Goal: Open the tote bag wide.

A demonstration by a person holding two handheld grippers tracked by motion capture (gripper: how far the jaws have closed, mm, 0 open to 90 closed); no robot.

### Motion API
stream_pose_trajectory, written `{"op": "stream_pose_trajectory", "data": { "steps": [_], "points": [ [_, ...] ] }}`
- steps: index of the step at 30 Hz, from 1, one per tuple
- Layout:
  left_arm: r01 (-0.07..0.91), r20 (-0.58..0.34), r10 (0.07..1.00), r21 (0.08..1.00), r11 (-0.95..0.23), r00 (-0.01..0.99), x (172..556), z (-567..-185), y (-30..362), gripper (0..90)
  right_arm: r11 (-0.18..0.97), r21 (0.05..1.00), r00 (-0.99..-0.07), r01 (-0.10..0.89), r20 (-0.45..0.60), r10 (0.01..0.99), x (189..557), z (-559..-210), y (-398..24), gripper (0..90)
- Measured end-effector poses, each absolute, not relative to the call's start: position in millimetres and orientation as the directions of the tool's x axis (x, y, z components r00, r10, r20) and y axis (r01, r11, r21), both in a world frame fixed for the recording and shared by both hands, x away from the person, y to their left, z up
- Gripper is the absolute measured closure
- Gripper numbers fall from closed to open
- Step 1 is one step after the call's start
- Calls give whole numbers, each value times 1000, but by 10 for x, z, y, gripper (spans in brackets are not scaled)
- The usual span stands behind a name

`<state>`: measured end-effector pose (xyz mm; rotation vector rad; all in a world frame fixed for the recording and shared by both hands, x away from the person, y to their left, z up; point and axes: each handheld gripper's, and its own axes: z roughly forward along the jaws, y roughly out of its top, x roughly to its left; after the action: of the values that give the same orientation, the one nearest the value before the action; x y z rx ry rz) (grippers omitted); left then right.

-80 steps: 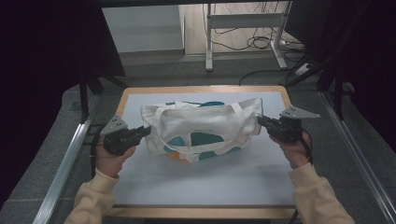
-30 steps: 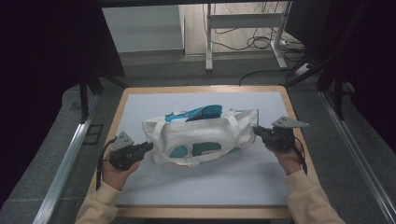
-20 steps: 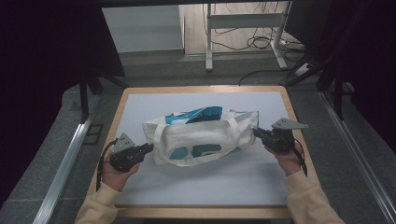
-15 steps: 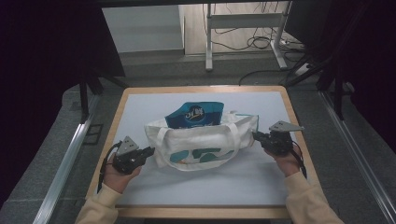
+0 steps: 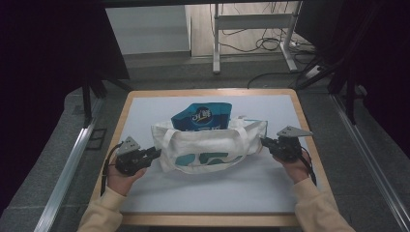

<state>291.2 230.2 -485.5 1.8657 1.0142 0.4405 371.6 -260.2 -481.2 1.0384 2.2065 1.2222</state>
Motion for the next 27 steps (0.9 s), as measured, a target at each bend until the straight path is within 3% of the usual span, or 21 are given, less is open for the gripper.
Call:
{"op": "stream_pose_trajectory", "data": {
  "steps": [3,6,9,11,27],
  "points": [
    [462,-126,790,861,-214,601,2970,-4807,2255,654,336,848,-636,410,2,772,3715,-4809,-2599,839],
    [468,-116,793,853,-228,598,3000,-4814,2203,723,336,848,-635,410,1,773,3712,-4810,-2595,840],
    [480,-115,791,843,-242,601,2987,-4828,2187,850,338,847,-637,410,1,771,3691,-4811,-2593,842],
    [481,-111,788,840,-251,605,2963,-4840,2174,863,345,845,-640,409,-5,769,3671,-4824,-2590,843],
    [534,-99,789,786,-312,606,3008,-5096,2085,871,416,787,-659,455,-17,752,3597,-5048,-2574,855]
  ]
}}
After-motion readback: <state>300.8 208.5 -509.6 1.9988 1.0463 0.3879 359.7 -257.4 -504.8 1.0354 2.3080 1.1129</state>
